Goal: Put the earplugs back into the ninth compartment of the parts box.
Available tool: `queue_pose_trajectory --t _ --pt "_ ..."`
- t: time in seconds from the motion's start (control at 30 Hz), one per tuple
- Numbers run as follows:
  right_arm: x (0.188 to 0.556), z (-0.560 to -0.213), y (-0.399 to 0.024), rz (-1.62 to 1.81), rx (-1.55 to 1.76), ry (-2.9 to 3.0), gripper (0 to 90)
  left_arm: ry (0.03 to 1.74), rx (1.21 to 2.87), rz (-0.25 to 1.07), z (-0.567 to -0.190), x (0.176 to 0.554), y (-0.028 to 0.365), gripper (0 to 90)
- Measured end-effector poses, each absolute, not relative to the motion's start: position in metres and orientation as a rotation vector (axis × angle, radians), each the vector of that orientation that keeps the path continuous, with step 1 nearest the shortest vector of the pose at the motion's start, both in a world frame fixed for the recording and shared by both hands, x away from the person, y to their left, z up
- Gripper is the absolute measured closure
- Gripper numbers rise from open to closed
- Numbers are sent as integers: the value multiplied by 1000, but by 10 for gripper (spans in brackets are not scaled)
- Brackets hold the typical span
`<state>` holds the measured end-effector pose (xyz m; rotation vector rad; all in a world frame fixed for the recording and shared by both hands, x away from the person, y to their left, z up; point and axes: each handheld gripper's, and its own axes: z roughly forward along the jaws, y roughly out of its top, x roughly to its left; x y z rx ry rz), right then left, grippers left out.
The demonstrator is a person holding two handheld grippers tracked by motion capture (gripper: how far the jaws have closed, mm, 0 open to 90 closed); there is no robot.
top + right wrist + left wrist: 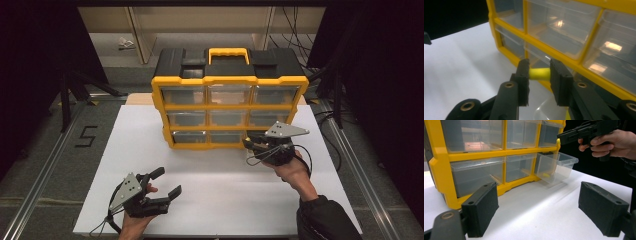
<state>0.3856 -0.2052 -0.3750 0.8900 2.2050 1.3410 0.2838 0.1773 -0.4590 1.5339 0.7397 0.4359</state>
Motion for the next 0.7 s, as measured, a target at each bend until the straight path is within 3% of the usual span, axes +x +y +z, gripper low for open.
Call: queue_pose_trajectory --t 0.7 --pt "398 -384 -221 1283 1046 2154 695 742 1535 434 -459 284 177 156"
